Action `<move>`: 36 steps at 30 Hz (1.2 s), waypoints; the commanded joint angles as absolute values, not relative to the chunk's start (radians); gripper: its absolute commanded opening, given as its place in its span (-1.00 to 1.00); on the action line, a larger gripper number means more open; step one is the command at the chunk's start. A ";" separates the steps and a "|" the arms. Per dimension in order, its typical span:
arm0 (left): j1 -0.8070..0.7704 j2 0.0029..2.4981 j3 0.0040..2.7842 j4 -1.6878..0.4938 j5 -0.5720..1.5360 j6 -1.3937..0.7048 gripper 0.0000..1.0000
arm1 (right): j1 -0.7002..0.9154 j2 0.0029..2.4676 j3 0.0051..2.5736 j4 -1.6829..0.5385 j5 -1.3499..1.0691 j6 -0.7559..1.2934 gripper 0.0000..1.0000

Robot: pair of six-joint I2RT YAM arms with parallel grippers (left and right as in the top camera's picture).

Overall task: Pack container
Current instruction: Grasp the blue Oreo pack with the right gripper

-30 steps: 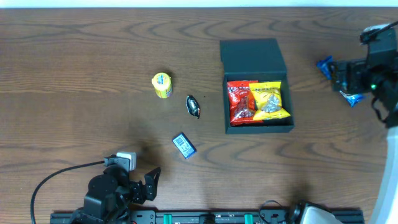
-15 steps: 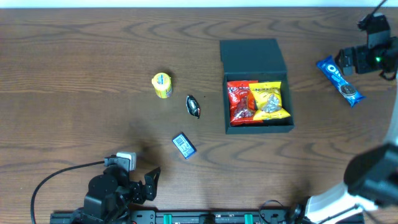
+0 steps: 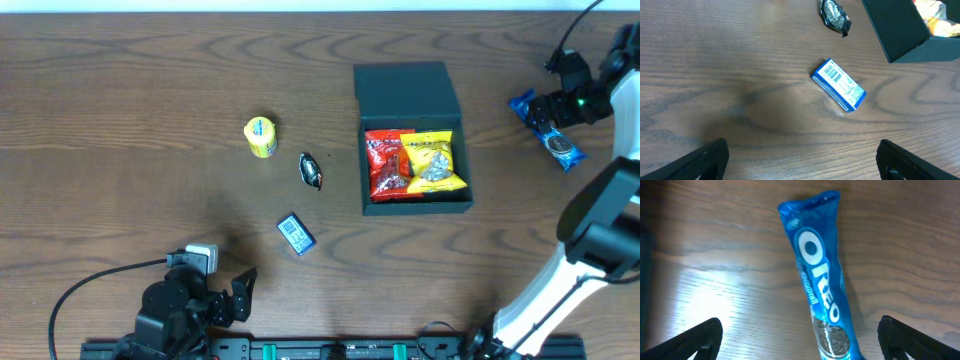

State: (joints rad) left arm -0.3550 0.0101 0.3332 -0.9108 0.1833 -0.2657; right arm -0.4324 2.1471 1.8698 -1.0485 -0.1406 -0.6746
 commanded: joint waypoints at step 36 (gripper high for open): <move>-0.352 0.004 0.327 -0.912 0.171 -0.270 0.90 | -0.479 2.310 1.868 -1.018 -0.019 -0.671 0.96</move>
State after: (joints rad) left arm -0.3550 0.0101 0.3332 -0.9112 0.1825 -0.2657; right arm -0.4728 2.3032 1.8698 -1.0203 -0.0513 -0.6834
